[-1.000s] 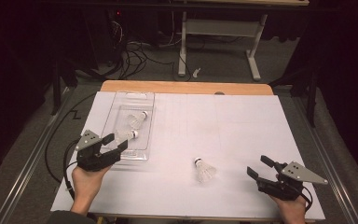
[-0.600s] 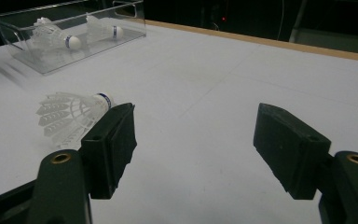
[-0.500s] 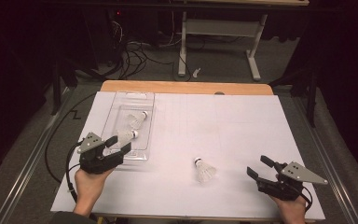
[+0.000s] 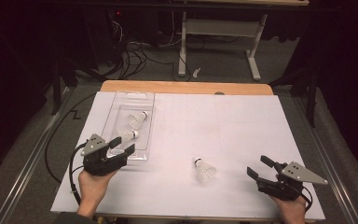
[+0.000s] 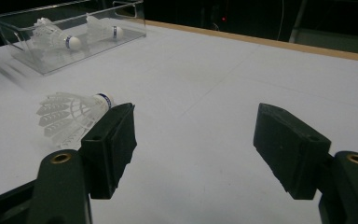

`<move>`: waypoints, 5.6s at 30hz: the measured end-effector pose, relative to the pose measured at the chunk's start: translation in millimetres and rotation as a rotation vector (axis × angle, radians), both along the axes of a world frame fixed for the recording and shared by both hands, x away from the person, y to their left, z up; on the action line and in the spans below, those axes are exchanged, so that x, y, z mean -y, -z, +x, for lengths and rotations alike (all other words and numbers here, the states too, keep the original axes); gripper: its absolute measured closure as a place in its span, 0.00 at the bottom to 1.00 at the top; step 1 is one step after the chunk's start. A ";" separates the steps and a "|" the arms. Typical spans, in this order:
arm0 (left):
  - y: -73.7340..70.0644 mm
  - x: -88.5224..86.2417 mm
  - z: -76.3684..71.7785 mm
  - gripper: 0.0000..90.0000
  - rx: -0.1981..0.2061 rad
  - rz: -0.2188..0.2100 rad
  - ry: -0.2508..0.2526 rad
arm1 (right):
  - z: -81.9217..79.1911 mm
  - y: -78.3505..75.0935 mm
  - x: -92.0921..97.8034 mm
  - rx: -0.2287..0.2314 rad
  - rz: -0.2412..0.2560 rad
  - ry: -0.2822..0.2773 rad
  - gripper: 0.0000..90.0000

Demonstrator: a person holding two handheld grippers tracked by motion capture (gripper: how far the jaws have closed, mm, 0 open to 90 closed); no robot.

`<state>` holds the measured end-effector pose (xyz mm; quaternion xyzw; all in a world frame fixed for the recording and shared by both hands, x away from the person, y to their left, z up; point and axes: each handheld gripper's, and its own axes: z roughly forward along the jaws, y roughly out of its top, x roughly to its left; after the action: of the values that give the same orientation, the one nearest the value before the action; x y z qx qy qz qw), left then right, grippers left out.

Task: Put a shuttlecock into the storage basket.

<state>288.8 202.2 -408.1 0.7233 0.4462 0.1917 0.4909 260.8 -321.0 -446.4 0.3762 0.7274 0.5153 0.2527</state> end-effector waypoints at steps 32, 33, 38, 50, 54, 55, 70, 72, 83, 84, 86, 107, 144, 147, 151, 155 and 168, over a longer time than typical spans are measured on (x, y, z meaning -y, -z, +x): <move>5.9 27.7 1.9 0.44 -0.008 0.010 0.078 | 0.3 0.1 0.0 0.000 -0.002 -0.002 0.33; 6.1 28.7 1.9 0.44 -0.006 0.013 0.080 | 0.2 0.1 0.1 -0.001 -0.002 -0.001 0.33; 6.9 30.8 2.5 0.44 -0.011 0.012 0.088 | 0.7 0.3 0.1 0.000 -0.003 -0.003 0.33; 8.5 40.0 3.6 0.44 -0.014 0.017 0.110 | 0.5 0.2 0.3 -0.001 -0.002 -0.002 0.33; 8.5 43.5 3.8 0.44 -0.014 0.015 0.124 | 0.6 0.2 0.3 -0.001 -0.002 -0.002 0.33; 8.4 44.9 3.8 0.44 -0.014 0.016 0.128 | 0.6 0.2 0.3 -0.001 -0.002 -0.002 0.33; 10.0 56.4 5.3 0.44 -0.021 0.019 0.162 | 0.3 0.1 0.4 -0.001 -0.001 -0.002 0.33; 9.8 57.0 5.3 0.44 -0.021 0.015 0.165 | 0.3 0.1 0.3 0.000 -0.001 -0.002 0.33; 7.3 63.3 6.6 0.44 -0.025 -0.007 0.184 | 0.9 0.4 0.2 0.000 -0.003 -0.003 0.33; 7.4 63.9 6.6 0.44 -0.025 -0.007 0.185 | 0.9 0.4 0.2 0.000 -0.003 -0.003 0.33; 7.5 65.3 6.7 0.44 -0.026 -0.009 0.187 | 1.0 0.4 0.4 0.000 -0.003 -0.003 0.33; -12.9 87.8 22.4 0.44 -0.056 -0.003 0.271 | 3.0 2.0 1.6 -0.016 0.025 0.009 0.33; -10.7 135.3 20.4 0.43 -0.069 0.076 0.356 | 4.7 2.6 0.8 -0.020 0.023 -0.013 0.33; -9.6 142.0 20.8 0.43 -0.072 0.074 0.373 | 4.5 2.5 0.9 -0.019 0.024 -0.012 0.33; -8.9 147.8 20.1 0.42 -0.074 0.079 0.388 | 4.4 2.5 1.0 -0.019 0.023 -0.012 0.33; -9.5 151.6 18.4 0.42 -0.078 0.081 0.395 | 4.3 2.5 1.5 -0.021 0.026 -0.007 0.33; -11.3 167.4 20.4 0.41 -0.087 0.108 0.427 | 3.0 1.6 4.5 -0.014 0.034 0.002 0.33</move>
<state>309.3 34.8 -396.7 0.8343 0.2927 0.0756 0.4610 263.8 -325.5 -448.0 0.3849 0.7198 0.5246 0.2417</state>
